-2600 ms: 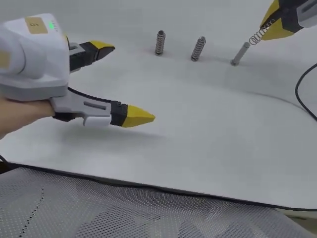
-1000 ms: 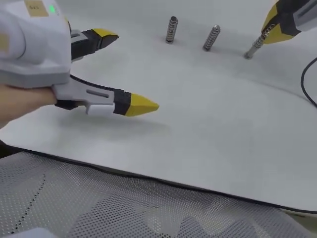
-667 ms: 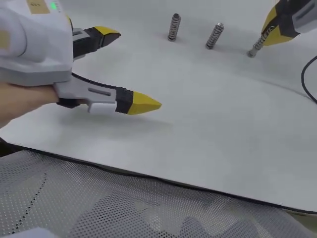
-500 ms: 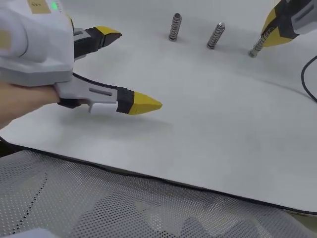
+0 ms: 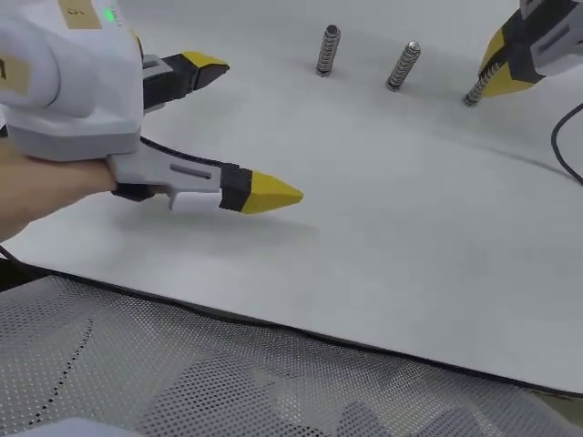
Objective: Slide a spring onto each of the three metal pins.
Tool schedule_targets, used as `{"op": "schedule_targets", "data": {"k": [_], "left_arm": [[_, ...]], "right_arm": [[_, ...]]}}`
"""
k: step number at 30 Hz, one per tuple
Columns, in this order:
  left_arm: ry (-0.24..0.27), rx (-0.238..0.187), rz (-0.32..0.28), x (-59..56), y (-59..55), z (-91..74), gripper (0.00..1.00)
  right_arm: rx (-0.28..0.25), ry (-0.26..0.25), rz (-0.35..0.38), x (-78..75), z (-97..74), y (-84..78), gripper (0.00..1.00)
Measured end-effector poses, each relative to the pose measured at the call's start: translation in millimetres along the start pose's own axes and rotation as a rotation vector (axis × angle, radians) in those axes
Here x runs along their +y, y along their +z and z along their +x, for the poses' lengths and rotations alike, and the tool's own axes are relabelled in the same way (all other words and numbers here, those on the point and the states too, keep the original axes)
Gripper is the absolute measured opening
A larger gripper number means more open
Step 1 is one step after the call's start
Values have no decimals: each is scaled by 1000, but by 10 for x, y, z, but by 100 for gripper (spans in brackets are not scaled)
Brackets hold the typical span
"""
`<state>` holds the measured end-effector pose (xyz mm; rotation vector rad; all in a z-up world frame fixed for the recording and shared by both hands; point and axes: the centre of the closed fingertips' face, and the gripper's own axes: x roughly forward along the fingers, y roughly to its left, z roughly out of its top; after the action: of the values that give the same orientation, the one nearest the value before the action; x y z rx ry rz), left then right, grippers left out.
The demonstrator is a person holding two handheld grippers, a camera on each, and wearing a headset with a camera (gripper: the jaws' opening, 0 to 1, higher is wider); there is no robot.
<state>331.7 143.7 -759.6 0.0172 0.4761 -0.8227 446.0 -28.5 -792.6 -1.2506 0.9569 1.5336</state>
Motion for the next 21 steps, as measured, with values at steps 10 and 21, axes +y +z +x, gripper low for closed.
{"op": "schedule_targets", "data": {"k": [10,21], "left_arm": [[2,0,2,15,-6,-6,94],[7,-6,3,39,6,-18,94]], "right_arm": [[7,3,4,18,-3,-10,8],[-32,-39,4,3,-24,20,35]]}}
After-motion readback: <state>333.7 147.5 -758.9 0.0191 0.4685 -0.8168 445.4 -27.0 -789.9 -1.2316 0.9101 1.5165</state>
